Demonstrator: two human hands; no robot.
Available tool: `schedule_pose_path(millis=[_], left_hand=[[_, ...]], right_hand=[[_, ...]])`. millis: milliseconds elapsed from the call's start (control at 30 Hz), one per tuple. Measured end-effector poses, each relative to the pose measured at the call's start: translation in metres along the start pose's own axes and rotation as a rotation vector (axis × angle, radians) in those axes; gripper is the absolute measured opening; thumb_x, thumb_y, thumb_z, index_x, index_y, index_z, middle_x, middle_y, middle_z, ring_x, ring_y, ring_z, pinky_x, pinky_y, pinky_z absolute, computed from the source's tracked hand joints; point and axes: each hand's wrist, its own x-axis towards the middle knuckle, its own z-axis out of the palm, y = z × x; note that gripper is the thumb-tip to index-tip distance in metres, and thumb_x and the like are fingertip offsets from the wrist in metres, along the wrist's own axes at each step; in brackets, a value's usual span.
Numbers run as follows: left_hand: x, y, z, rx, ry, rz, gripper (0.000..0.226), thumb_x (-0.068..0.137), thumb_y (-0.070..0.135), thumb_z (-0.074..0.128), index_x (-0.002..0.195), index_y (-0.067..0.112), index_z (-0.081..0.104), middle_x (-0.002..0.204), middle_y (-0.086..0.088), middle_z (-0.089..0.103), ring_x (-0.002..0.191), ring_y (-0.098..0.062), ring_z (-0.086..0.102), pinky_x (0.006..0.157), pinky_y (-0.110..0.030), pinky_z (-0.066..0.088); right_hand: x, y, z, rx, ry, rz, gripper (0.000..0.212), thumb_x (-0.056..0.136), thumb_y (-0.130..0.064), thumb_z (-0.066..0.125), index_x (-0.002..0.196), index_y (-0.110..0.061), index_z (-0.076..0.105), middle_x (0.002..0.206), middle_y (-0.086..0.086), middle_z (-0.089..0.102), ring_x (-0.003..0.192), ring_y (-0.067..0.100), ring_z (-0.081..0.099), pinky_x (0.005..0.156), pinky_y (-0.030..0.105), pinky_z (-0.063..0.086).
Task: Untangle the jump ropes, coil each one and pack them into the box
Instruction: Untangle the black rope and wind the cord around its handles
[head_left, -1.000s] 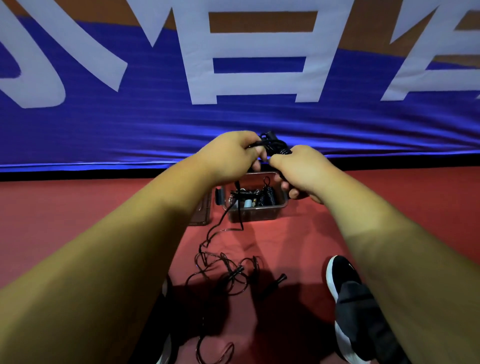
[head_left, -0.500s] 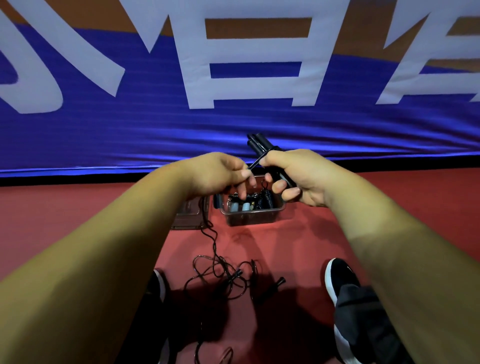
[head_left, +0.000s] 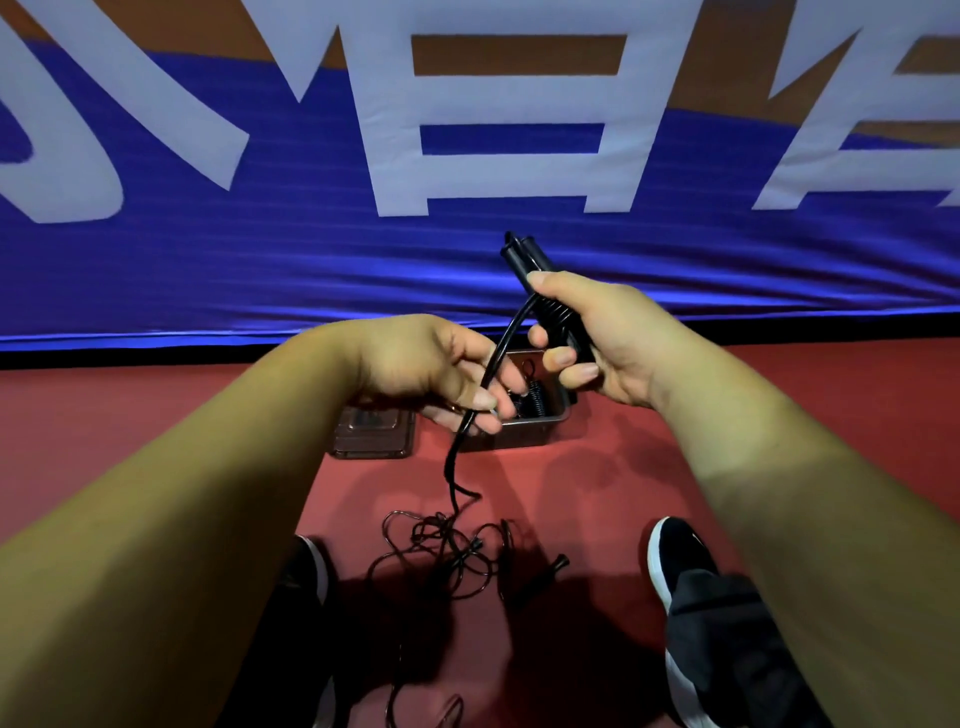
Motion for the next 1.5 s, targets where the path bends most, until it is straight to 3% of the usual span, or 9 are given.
schedule_pose_path(millis=[167,333,467,567,667,933,1067,1300,1500], left_hand=[[0.006,0.007,0.008,0.331,0.397,-0.024,0.013,0.097,0.009,0.072,0.102,-0.003,0.07,0.078,-0.01,0.075,0.063,-0.013,0.069,0.053,-0.023,0.056],[0.016,0.016,0.002,0.756,0.806,0.051,0.021,0.098,0.033,0.068,0.084,0.018,0.071,0.08,-0.005,0.072,0.072,-0.02,0.068,0.067,-0.035,0.056],[0.012,0.022,-0.003,0.483,0.543,0.319,0.016,0.092,0.0,0.066,0.091,0.014,0.075,0.089,-0.016,0.075,0.076,-0.019,0.068,0.075,-0.036,0.059],[0.004,0.031,-0.003,0.343,0.456,0.401,0.006,0.09,0.01,0.078,0.095,0.014,0.079,0.097,-0.013,0.078,0.084,-0.017,0.068,0.083,-0.036,0.055],[-0.002,0.044,-0.001,0.333,0.48,0.428,0.008,0.085,0.014,0.084,0.092,0.014,0.081,0.093,-0.007,0.079,0.088,-0.015,0.073,0.088,-0.03,0.057],[-0.003,0.053,0.004,0.931,0.625,0.444,0.03,0.087,0.012,0.079,0.108,0.033,0.082,0.098,0.013,0.072,0.092,-0.003,0.067,0.086,-0.025,0.053],[0.006,0.048,0.007,1.127,0.602,0.31,0.049,0.085,0.001,0.066,0.12,0.035,0.075,0.099,0.012,0.068,0.096,-0.012,0.063,0.082,-0.031,0.051],[0.026,0.027,0.016,1.082,0.783,0.184,0.017,0.082,0.014,0.067,0.093,0.019,0.056,0.085,-0.002,0.06,0.083,-0.031,0.06,0.068,-0.042,0.052],[0.031,0.022,0.018,0.957,0.874,0.126,0.022,0.103,0.028,0.053,0.089,0.012,0.058,0.084,-0.012,0.067,0.074,-0.034,0.059,0.06,-0.037,0.041]], right_hand=[[-0.003,0.0,0.0,-0.005,-0.139,0.045,0.027,0.101,-0.041,0.068,0.109,-0.019,0.055,0.078,0.009,0.057,0.053,0.015,0.039,0.036,0.019,0.023],[-0.017,-0.007,-0.001,-0.079,-0.402,0.172,0.036,0.095,-0.048,0.063,0.103,-0.013,0.057,0.075,0.003,0.052,0.048,0.008,0.035,0.036,0.018,0.016],[-0.027,-0.007,-0.004,-0.155,-0.659,0.32,0.036,0.094,-0.048,0.062,0.102,-0.013,0.059,0.074,0.003,0.052,0.044,0.006,0.037,0.037,0.017,0.017],[-0.029,-0.005,-0.003,-0.227,-0.762,0.448,0.04,0.091,-0.049,0.067,0.109,-0.014,0.069,0.077,0.006,0.059,0.044,0.007,0.042,0.038,0.017,0.023],[-0.03,-0.005,-0.002,-0.352,-0.67,0.41,0.046,0.096,-0.046,0.061,0.134,-0.021,0.071,0.083,0.009,0.064,0.049,0.011,0.045,0.039,0.017,0.026],[-0.01,0.004,-0.004,-0.473,-0.086,0.241,0.044,0.105,-0.047,0.062,0.126,-0.009,0.059,0.09,0.013,0.08,0.079,0.029,0.079,0.054,0.03,0.059],[-0.001,0.008,-0.008,-0.515,0.01,0.159,0.04,0.106,-0.049,0.059,0.128,-0.015,0.06,0.1,0.008,0.082,0.081,0.023,0.076,0.058,0.03,0.051],[-0.002,0.004,-0.003,-0.266,0.037,0.295,0.024,0.104,-0.04,0.066,0.113,-0.018,0.067,0.101,0.005,0.08,0.077,0.02,0.08,0.069,0.035,0.066],[0.006,0.005,0.004,-0.132,0.09,0.207,0.018,0.104,-0.032,0.065,0.108,-0.015,0.065,0.078,-0.002,0.071,0.059,0.012,0.065,0.046,0.025,0.046]])
